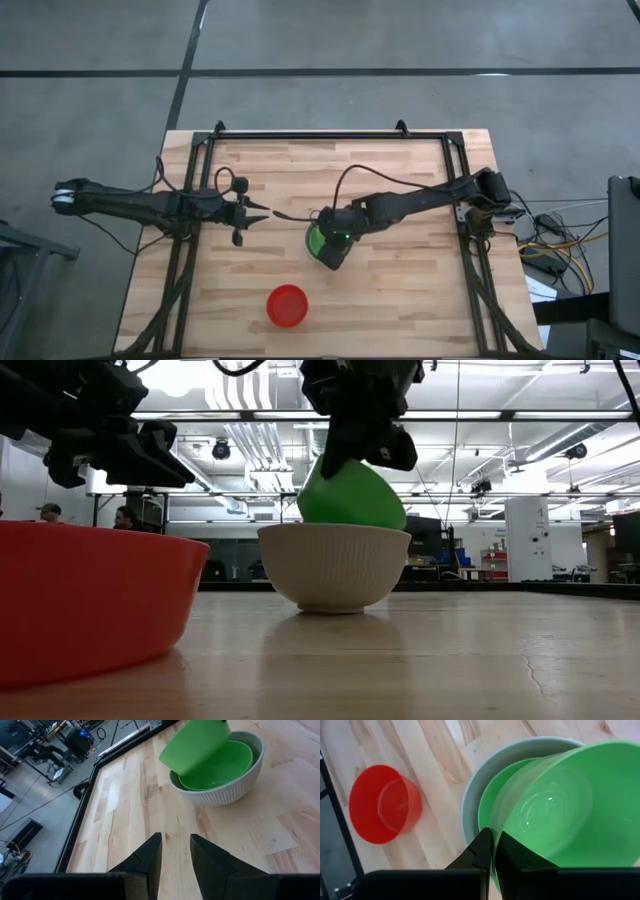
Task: Nest bowls inside each other
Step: Stack the green bowl on top of the bottom green bowl, then stack the red bowl on top of the green bowl
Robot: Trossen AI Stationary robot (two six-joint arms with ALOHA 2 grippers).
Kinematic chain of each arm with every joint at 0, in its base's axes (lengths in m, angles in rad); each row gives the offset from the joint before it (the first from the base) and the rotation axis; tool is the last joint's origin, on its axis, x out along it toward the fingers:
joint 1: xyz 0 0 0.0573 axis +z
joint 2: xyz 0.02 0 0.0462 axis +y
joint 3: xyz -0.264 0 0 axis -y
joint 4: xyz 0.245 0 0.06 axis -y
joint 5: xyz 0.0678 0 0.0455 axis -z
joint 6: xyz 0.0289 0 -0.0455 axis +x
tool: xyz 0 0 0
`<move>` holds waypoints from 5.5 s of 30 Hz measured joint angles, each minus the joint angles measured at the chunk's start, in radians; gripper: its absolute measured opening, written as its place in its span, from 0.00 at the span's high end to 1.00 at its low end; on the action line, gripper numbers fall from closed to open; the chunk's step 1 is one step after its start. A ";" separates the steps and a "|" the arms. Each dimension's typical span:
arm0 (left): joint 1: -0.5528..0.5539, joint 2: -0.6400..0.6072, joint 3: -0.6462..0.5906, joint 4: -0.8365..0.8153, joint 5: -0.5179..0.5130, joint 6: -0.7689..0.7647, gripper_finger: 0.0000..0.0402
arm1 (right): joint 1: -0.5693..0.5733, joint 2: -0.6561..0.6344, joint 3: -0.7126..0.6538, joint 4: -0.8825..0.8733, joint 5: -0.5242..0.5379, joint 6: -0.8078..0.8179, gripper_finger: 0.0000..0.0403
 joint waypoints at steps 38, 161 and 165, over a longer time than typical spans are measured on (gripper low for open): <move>0.000 0.000 0.000 0.000 0.000 0.000 0.73 | -0.003 0.057 0.000 0.001 -0.046 -0.035 0.79; 0.000 0.000 0.000 0.000 0.000 0.000 0.73 | 0.067 -0.017 0.227 -0.012 0.138 -0.224 0.67; 0.000 0.000 0.000 0.000 0.000 0.000 0.73 | 0.073 -0.054 0.222 -0.008 0.154 -0.225 0.67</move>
